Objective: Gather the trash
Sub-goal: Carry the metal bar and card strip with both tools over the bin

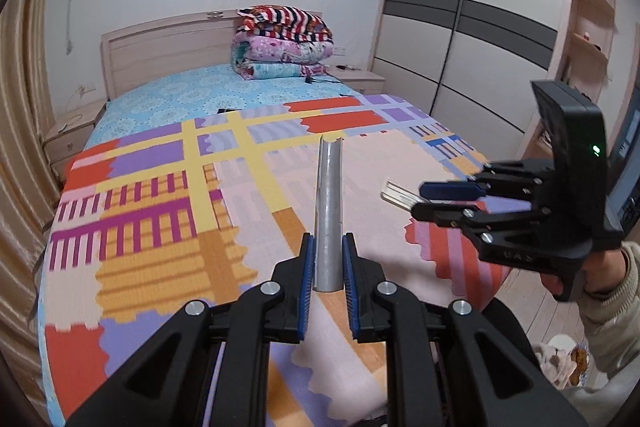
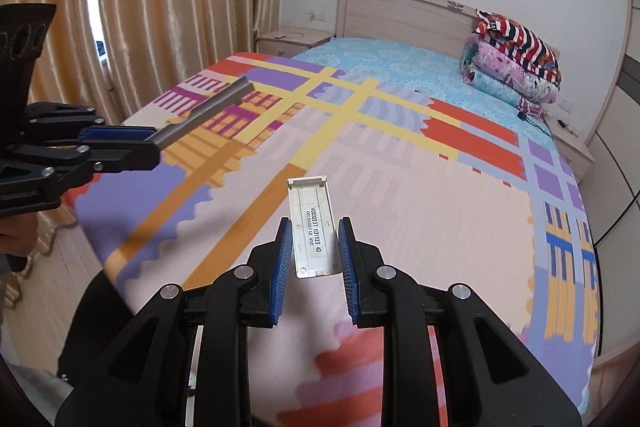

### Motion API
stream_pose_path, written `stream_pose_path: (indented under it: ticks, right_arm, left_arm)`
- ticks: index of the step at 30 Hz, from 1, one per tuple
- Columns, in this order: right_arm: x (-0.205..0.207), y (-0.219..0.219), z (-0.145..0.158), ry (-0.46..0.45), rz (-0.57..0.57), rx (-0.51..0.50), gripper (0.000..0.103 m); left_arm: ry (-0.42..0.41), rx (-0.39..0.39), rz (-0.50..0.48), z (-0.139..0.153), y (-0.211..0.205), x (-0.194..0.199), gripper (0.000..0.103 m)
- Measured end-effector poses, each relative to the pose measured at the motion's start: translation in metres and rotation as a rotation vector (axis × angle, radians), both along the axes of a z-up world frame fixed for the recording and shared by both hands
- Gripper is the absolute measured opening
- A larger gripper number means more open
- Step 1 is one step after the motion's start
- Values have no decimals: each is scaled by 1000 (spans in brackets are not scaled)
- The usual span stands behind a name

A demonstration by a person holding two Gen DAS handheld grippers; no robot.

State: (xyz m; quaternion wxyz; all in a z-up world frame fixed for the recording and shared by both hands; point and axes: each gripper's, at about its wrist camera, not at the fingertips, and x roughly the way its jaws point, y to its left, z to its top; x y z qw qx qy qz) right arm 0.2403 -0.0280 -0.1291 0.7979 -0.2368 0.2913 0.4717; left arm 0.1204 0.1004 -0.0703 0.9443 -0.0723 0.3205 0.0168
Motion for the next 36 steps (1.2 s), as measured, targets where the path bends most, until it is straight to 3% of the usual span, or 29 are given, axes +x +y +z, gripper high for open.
stream_pose_path:
  ticks: [6, 14, 26, 36]
  right_arm:
    - [-36, -36, 3, 29, -3, 45, 24]
    - [-75, -71, -19, 73, 19, 0, 24]
    - [-105, -93, -77, 219, 23, -63, 24]
    - [-112, -94, -143, 312, 21, -206, 24]
  left_arm:
    - [-20, -30, -12, 0, -29, -27, 14]
    - [14, -40, -50, -17, -59, -62, 14]
    - [161, -103, -99, -75, -89, -96, 14]
    - [348, -164, -110, -149, -102, -101, 14]
